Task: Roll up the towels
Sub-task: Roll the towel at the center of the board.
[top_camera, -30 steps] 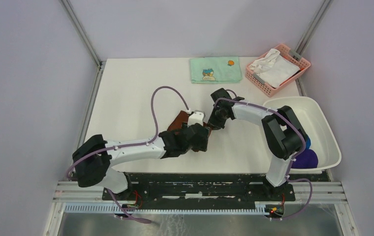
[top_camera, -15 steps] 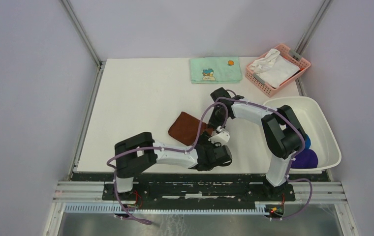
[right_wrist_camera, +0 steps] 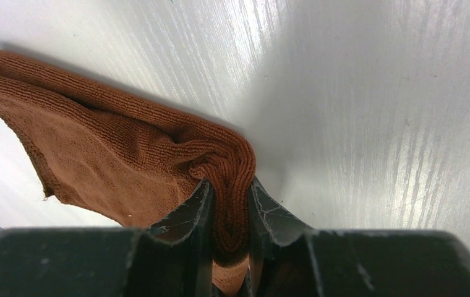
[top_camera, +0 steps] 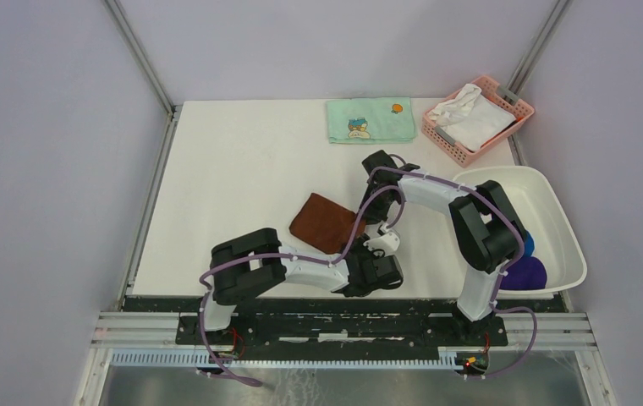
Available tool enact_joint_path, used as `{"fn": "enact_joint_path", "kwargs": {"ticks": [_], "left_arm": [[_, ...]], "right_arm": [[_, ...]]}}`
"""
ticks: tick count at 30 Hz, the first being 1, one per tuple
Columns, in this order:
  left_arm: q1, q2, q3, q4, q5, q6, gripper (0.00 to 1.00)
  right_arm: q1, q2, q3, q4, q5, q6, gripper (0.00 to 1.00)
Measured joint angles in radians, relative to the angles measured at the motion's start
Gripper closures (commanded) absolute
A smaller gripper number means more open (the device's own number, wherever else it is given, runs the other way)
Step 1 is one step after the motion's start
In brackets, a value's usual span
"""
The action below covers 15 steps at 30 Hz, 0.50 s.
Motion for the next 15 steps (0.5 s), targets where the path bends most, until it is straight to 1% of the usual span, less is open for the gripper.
{"fn": "enact_joint_path", "kwargs": {"ticks": [2,5,8,11,13,15], "left_arm": [[0.0,-0.001,0.0,0.004,0.008,0.01,0.85],[0.017,-0.027,-0.023,0.028,0.05,0.014,0.96],[0.059,-0.105,-0.082,0.068,0.148,0.014,0.97],[0.132,-0.207,-0.154,0.115,0.297,0.009,0.97],[0.2,-0.271,-0.204,0.16,0.426,-0.003,0.97],[0.284,-0.327,-0.26,0.217,0.56,-0.038,0.97]], "right_arm": [[0.0,0.0,0.0,0.002,-0.004,-0.002,0.91],[-0.001,0.0,-0.002,0.016,-0.019,-0.009,0.8],[-0.007,-0.003,-0.019,0.051,-0.048,-0.021,0.69],[-0.015,-0.017,-0.037,0.087,-0.076,-0.033,0.57],[-0.023,-0.042,-0.057,0.12,-0.089,-0.039,0.48],[-0.035,-0.081,-0.084,0.158,-0.109,-0.042,0.42]]}}
